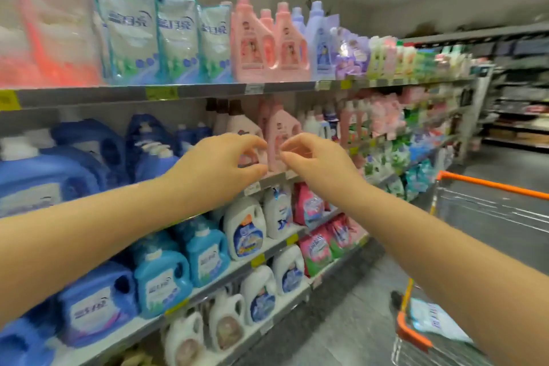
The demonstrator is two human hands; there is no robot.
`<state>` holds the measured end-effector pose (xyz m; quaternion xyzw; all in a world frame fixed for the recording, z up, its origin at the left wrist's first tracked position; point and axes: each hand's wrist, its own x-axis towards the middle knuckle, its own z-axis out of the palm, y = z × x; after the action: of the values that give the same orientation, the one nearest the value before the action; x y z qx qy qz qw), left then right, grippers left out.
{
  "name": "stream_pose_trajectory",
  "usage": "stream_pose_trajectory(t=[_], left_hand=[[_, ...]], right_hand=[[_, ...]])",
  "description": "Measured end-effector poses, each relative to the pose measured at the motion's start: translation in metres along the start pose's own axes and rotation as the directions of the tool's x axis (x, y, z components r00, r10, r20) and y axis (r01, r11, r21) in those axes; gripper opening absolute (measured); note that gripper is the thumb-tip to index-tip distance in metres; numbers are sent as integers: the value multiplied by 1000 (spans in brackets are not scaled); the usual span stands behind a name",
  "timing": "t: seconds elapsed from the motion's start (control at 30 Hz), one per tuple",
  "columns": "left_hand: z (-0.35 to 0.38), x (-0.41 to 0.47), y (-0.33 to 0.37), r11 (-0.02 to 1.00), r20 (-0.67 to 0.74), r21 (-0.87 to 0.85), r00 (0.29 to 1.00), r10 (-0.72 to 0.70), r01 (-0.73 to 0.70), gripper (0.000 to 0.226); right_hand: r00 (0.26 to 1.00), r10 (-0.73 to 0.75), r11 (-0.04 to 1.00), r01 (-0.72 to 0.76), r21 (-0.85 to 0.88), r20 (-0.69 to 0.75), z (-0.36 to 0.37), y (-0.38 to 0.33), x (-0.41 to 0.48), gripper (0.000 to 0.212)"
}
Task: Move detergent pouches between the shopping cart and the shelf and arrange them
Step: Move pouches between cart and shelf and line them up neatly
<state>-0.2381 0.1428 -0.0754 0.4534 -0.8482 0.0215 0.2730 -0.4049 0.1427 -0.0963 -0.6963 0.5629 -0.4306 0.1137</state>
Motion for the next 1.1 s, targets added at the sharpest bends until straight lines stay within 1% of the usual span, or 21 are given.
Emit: stream_pose_trajectory(t=[0.07, 0.13, 0.23, 0.33, 0.5, 0.57, 0.63, 0.7, 0.77, 0.83, 0.93, 1.03, 1.1], left_hand=[[41, 21, 60, 995, 57, -65, 995, 77, -73, 40], [85, 39, 117, 978, 92, -165, 985, 144, -128, 37], [154, 55, 197, 932, 121, -339, 977, 178, -128, 29], [223, 65, 258, 880, 138, -460, 969, 207, -123, 22], [333, 97, 325, 825, 217, -528, 907, 360, -201, 22], [382, 124, 341, 817, 254, -539, 885, 391, -206, 27], [438, 155, 353, 821, 293, -532, 865, 408, -207, 36], [500, 187, 363, 834, 362, -522, 839, 406, -179, 30], [557, 215, 373, 850, 440, -511, 809, 389, -131, 23], [608, 236, 383, 862, 514, -497, 767, 385, -100, 21], [679, 262, 389, 896, 612, -443, 717, 333, -38, 26], [750, 273, 382, 939, 710, -344, 653, 263, -4, 34], [789, 269, 375, 955, 766, -297, 601, 228, 17, 39]], right_hand=[[996, 91, 992, -92, -85, -21, -58, 51, -32, 15], [981, 183, 973, -191, -132, -66, -109, 100, -65, 9], [935, 316, 926, -341, -162, -161, -168, 164, -109, 16], [881, 411, 880, -450, -152, -234, -202, 221, -143, 16], [770, 541, 779, -610, -143, -339, -239, 325, -171, 18], [713, 594, 730, -672, -125, -373, -245, 374, -173, 18], [660, 653, 665, -734, -136, -372, -248, 430, -171, 20], [600, 721, 587, -795, -155, -348, -247, 489, -168, 22], [509, 797, 495, -859, -130, -325, -245, 546, -164, 25], [415, 869, 402, -910, -103, -271, -238, 598, -160, 33], [302, 935, 299, -953, -43, -189, -218, 663, -157, 42], [210, 966, 217, -976, 26, -153, -198, 717, -164, 42], [153, 978, 157, -987, 22, -139, -184, 749, -174, 43]])
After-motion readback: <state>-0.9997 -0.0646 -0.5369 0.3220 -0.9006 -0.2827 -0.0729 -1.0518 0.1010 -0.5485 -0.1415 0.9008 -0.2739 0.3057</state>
